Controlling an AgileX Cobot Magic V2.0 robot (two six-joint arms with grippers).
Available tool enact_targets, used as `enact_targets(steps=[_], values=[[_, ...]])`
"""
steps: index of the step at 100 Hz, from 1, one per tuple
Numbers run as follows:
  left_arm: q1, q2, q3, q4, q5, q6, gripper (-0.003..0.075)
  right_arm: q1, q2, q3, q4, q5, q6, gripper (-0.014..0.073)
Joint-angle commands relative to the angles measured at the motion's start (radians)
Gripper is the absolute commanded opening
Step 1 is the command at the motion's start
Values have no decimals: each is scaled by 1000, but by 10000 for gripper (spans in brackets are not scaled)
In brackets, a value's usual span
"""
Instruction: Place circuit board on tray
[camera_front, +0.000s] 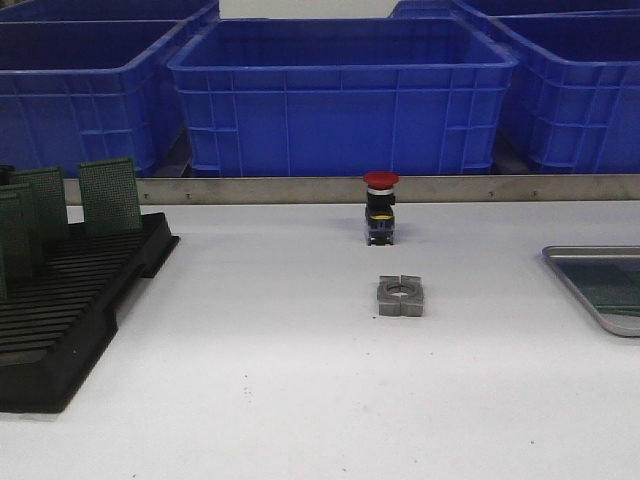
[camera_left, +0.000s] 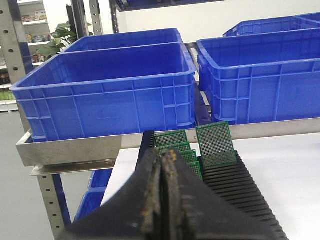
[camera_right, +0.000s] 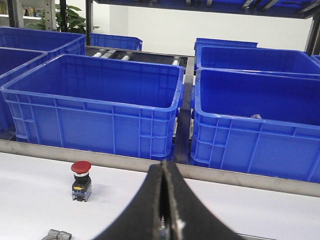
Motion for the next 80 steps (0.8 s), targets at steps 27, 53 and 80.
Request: enact_targets(steps=[27, 53, 80], values=[[-1, -32, 39, -8, -82, -7, -19, -2, -28, 36, -654, -103, 667, -68], [-1, -32, 39, -8, -82, -7, -19, -2, -148, 113, -954, -128, 953, -68], [-1, -32, 39, -8, -82, -7, -19, -3, -280, 247, -954, -176, 953, -68]])
